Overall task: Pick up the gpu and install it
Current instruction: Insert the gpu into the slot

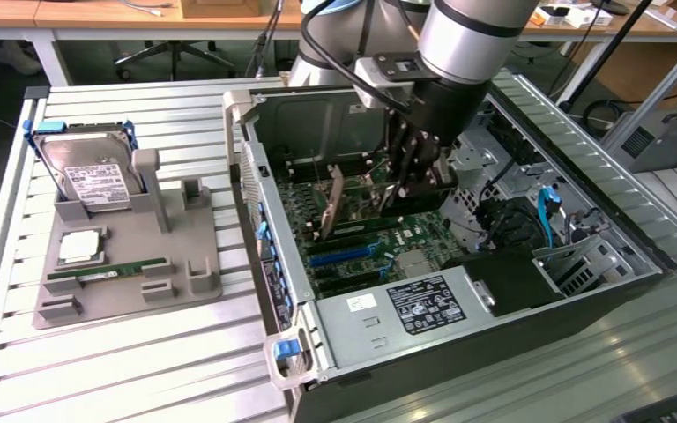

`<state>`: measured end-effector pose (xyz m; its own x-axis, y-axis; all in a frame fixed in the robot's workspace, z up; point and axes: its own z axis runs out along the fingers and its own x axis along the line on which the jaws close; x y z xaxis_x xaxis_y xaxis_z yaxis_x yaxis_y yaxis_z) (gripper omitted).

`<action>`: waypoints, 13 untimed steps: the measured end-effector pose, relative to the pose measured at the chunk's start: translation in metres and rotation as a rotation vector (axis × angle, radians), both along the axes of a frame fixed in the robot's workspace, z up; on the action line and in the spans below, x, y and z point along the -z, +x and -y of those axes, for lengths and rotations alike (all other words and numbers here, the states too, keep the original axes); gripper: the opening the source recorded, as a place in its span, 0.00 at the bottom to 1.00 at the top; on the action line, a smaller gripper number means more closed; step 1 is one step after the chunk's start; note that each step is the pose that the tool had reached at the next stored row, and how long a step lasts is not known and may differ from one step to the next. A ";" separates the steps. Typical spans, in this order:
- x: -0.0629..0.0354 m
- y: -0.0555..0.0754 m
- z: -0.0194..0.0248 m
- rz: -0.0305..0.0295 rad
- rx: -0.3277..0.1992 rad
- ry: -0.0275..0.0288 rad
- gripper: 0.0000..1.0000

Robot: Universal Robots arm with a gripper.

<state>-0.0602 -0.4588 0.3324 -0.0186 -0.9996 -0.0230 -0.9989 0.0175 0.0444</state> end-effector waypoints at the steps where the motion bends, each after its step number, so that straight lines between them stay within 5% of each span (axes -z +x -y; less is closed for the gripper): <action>1: 0.0002 0.000 0.0003 0.0000 0.000 0.0000 0.27; 13: 0.0014 -0.004 0.0027 0.0000 0.000 0.0000 0.27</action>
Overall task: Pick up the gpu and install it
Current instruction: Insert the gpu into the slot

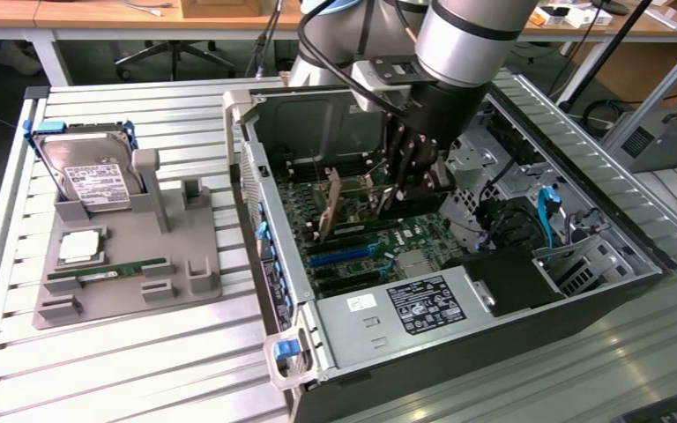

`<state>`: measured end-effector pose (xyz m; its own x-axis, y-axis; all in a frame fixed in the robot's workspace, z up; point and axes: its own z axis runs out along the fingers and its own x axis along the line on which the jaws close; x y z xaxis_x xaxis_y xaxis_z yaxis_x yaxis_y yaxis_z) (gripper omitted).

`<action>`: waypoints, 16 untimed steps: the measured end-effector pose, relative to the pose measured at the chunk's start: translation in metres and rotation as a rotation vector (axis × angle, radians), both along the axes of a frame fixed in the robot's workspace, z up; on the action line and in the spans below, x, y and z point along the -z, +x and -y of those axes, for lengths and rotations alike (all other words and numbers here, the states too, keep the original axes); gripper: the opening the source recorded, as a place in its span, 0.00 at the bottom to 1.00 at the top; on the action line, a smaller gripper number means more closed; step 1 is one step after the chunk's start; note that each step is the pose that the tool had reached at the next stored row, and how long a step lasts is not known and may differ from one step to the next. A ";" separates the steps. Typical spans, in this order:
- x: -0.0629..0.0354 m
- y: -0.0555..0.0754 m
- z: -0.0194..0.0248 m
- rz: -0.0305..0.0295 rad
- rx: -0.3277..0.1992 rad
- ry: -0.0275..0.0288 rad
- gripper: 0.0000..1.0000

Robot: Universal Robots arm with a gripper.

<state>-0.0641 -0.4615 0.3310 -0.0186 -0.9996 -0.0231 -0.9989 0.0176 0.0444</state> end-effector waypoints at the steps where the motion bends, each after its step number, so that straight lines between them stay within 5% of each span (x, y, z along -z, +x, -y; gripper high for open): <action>1: 0.0001 0.000 0.0001 0.0000 0.000 0.0000 0.27; 16: 0.0016 -0.005 0.0022 0.0000 0.000 0.0000 0.27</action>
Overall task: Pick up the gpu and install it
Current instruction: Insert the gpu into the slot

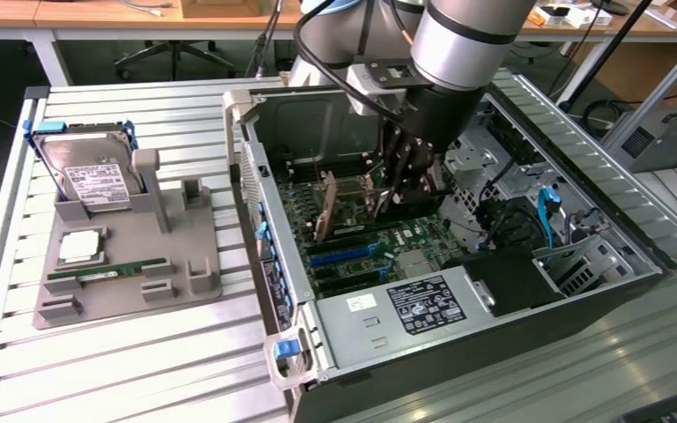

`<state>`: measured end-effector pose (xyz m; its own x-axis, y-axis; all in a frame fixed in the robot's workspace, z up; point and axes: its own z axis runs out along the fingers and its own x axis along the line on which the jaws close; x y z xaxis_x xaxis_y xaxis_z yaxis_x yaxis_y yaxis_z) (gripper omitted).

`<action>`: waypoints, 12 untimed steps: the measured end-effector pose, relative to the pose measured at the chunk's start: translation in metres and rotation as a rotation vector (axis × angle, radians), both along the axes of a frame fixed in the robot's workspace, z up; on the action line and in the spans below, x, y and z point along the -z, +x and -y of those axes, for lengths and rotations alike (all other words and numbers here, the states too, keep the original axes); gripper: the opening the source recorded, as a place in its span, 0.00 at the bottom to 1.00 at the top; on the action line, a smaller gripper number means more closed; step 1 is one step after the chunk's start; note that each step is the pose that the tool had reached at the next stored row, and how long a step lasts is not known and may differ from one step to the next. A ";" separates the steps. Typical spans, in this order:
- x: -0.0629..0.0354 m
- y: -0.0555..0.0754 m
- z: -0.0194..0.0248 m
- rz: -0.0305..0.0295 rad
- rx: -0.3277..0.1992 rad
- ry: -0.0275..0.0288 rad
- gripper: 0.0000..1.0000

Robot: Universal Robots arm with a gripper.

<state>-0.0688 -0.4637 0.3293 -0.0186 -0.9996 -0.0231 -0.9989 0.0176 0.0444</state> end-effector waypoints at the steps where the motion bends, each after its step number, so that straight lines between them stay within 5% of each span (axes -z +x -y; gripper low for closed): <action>1: 0.0001 0.000 0.0001 0.0000 0.000 -0.0001 0.27; 12: 0.0017 -0.003 0.0020 0.0000 0.000 0.0000 0.27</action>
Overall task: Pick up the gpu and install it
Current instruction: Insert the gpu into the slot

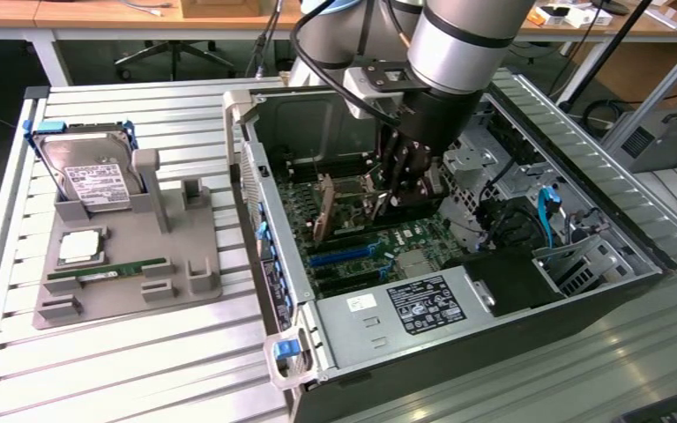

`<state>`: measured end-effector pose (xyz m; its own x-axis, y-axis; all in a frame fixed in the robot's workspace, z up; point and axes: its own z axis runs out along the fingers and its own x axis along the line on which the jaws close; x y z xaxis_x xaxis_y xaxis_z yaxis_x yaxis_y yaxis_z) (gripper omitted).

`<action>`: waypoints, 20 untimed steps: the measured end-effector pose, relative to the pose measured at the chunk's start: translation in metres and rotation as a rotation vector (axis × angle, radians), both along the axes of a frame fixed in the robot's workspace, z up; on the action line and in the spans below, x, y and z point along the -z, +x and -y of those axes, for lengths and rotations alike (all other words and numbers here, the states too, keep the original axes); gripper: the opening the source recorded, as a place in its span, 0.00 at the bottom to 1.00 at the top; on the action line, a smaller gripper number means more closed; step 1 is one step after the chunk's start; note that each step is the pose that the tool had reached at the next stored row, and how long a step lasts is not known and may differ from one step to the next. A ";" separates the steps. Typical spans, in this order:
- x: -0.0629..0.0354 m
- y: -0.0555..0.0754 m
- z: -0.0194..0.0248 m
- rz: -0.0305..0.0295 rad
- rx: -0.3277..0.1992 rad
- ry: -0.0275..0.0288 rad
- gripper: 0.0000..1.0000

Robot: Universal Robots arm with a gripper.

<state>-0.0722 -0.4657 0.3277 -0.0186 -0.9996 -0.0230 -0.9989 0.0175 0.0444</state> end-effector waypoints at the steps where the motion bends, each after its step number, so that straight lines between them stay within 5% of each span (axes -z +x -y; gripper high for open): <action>1: 0.0003 -0.001 0.0003 0.0000 0.000 0.0001 0.27; 20: 0.0023 -0.006 0.0025 0.0000 0.000 0.0000 0.27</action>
<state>-0.0779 -0.4682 0.3254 -0.0186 -0.9996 -0.0231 -0.9989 0.0176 0.0444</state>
